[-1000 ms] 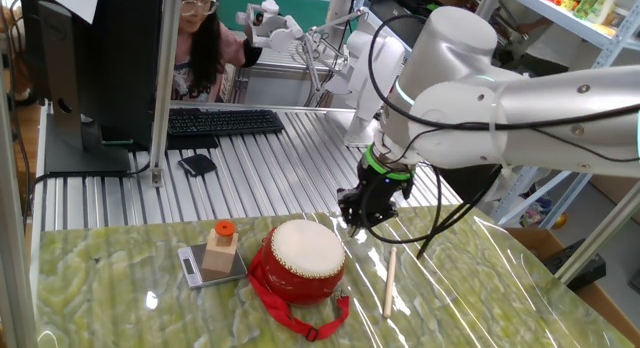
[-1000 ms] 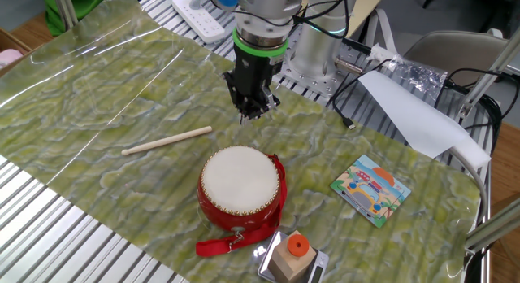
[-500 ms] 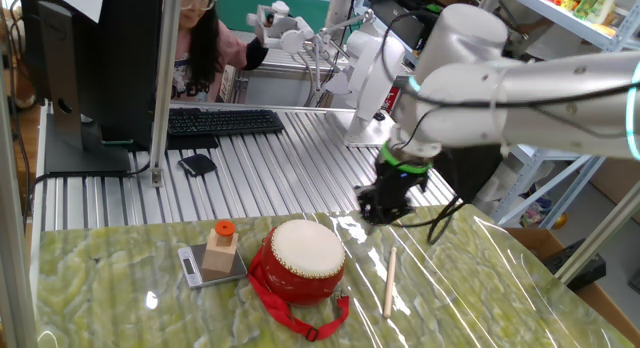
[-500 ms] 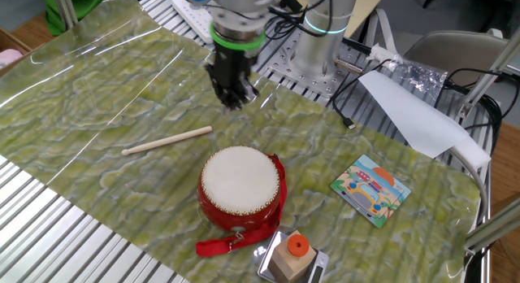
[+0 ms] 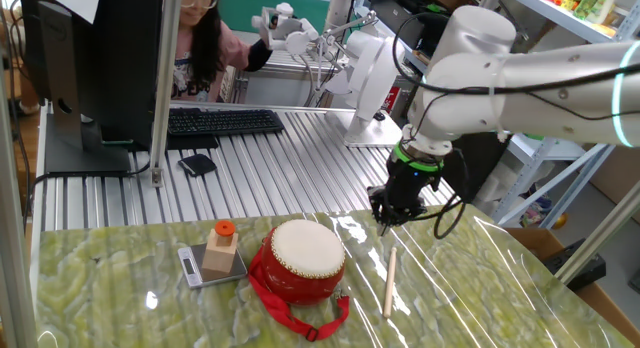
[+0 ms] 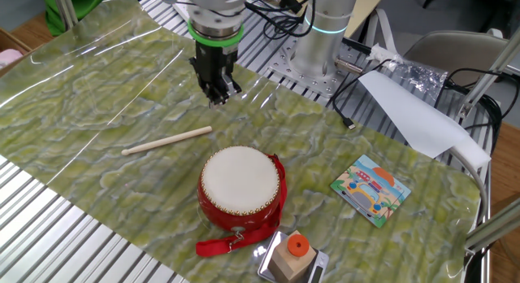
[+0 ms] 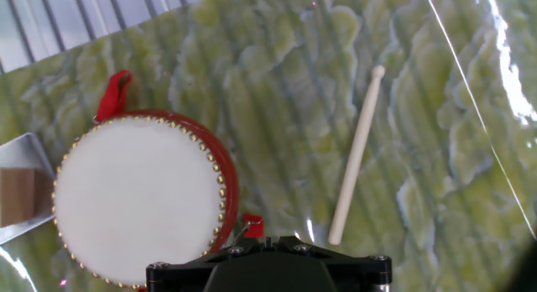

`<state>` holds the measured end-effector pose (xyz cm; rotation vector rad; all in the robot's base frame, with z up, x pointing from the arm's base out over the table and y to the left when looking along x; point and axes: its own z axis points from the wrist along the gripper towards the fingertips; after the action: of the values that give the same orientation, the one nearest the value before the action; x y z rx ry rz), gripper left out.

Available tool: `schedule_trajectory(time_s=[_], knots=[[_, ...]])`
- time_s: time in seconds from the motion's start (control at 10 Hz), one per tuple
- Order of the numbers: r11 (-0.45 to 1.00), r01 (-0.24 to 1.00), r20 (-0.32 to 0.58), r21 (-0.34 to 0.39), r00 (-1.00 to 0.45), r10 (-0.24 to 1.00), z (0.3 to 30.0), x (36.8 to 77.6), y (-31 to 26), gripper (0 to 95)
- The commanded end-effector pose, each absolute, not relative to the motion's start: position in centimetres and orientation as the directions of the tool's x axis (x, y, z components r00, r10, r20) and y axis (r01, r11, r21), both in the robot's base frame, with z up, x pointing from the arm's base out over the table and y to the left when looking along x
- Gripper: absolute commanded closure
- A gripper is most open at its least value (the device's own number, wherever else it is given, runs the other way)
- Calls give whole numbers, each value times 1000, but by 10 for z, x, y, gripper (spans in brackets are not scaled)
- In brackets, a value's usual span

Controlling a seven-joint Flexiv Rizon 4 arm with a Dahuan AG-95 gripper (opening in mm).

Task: Play the drum

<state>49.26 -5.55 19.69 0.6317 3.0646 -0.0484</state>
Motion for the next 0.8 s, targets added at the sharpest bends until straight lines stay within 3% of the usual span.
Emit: schedule_trajectory(time_s=[0.1,0.4,0.6,0.8], knots=[[913,398,-39,-88,-918,396,198,493,-59,950],[940,335,-21,-63,-942,334,197,494,-61,950],[929,368,14,32,-930,368,197,494,-61,950],[932,361,24,11,-932,361,197,494,-61,950]])
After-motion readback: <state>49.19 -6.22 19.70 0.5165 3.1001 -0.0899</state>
